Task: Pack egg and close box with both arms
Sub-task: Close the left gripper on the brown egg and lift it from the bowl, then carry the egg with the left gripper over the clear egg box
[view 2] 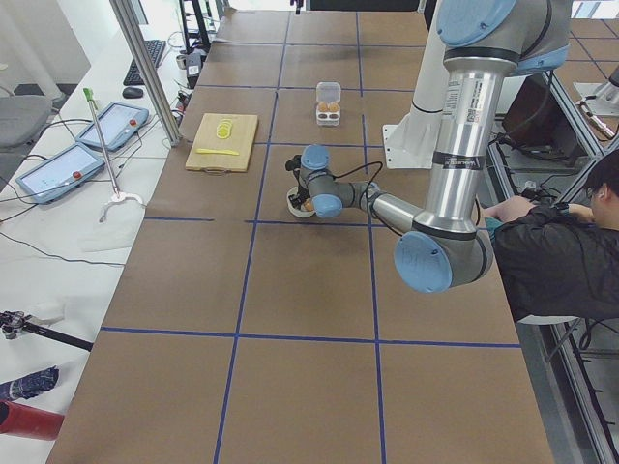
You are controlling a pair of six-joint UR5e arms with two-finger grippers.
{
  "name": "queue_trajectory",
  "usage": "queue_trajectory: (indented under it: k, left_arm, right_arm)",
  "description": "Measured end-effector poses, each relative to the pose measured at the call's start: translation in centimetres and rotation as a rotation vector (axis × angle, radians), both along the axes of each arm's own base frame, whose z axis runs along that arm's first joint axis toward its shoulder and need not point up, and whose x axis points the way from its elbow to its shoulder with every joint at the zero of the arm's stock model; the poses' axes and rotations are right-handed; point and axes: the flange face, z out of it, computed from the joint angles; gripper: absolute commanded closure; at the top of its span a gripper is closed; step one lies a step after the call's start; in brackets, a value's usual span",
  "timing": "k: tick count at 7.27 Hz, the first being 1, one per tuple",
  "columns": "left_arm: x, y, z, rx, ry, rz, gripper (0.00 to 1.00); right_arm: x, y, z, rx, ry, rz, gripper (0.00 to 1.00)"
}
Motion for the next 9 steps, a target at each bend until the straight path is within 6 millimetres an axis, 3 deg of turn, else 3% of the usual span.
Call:
queue_trajectory:
  k: [2, 4, 6, 8, 9]
  left_arm:
    - [-0.1, 0.0, 0.1, -0.004, -0.003, 0.0, 0.67]
    - [-0.5, -0.3, -0.2, -0.003, 0.001, -0.009, 0.7]
    - [-3.0, -2.3, -1.0, -0.002, 0.026, -0.05, 0.73]
    - [-6.3, -5.0, -3.3, 0.004, 0.108, -0.127, 0.71]
    - [-7.0, -5.3, -4.5, 0.01, 0.172, -0.155, 0.72]
  right_arm:
    - [0.0, 0.0, -0.1, 0.002, -0.001, 0.0, 0.0]
    - [0.0, -0.1, -0.3, 0.004, -0.001, 0.001, 0.0]
    - [0.0, -0.1, -0.4, 0.006, -0.001, 0.001, 0.0]
    - [0.0, -0.1, -0.4, 0.007, -0.001, 0.001, 0.0]
    - [0.0, -0.1, -0.4, 0.007, -0.001, 0.001, 0.0]
